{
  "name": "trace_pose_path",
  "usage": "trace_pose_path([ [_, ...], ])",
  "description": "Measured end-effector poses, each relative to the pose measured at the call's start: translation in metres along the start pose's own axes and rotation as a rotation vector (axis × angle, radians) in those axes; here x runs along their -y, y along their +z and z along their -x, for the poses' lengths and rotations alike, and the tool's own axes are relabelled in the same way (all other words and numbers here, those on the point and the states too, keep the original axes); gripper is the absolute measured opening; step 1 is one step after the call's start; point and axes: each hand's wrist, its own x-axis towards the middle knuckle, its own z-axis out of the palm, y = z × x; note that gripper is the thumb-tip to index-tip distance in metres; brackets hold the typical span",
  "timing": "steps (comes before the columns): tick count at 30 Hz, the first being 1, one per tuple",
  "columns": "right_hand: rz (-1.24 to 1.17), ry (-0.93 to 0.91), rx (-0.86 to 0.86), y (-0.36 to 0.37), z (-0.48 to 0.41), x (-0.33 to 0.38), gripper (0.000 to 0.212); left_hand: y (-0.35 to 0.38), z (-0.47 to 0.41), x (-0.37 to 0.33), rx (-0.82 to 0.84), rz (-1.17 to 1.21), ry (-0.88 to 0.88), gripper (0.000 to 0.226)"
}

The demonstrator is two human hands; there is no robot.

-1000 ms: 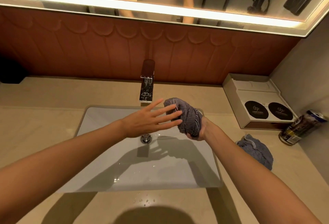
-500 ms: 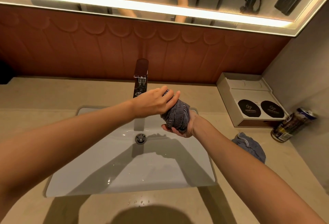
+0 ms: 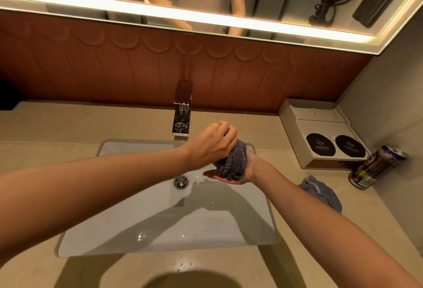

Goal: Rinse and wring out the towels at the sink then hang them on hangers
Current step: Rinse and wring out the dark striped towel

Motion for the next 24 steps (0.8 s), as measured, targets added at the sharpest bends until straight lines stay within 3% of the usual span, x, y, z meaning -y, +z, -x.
trace_pose_path([
  [3, -0.093, -0.080, -0.081, 0.003, 0.001, 0.002, 0.049, 0.004, -0.003, 0.001, 0.074, -0.075, -0.042, 0.031],
  [6, -0.156, -0.164, -0.115, 0.008, 0.004, 0.007, 0.049, 0.010, -0.002, 0.005, 0.173, -0.131, -0.148, 0.050],
  [7, -0.184, -0.184, -0.128, 0.012, 0.006, 0.009, 0.046, 0.011, -0.001, 0.008, 0.184, -0.141, -0.171, 0.046],
  [9, -0.270, -0.232, -0.212, 0.013, 0.001, 0.016, 0.037, 0.010, -0.005, 0.013, 0.193, -0.073, -0.198, 0.038],
  [14, -0.302, -0.457, -0.527, 0.016, -0.011, 0.027, 0.025, 0.006, -0.005, 0.012, 0.298, 0.271, -0.397, 0.066],
  [17, -0.026, -0.579, -0.780, 0.021, 0.005, 0.027, 0.014, 0.016, -0.005, -0.001, 0.295, 0.668, -0.644, 0.056],
  [19, 0.215, -0.702, -0.900, 0.021, 0.006, 0.029, 0.025, 0.016, -0.001, -0.008, 0.264, 0.853, -0.743, 0.039],
  [21, 0.475, -0.815, -0.947, 0.025, 0.007, 0.031, 0.038, 0.025, 0.004, -0.015, 0.188, 1.027, -0.854, 0.031],
  [24, 0.764, -0.973, -0.935, 0.032, 0.009, 0.034, 0.028, 0.030, 0.008, -0.026, 0.135, 1.172, -0.928, 0.018],
])
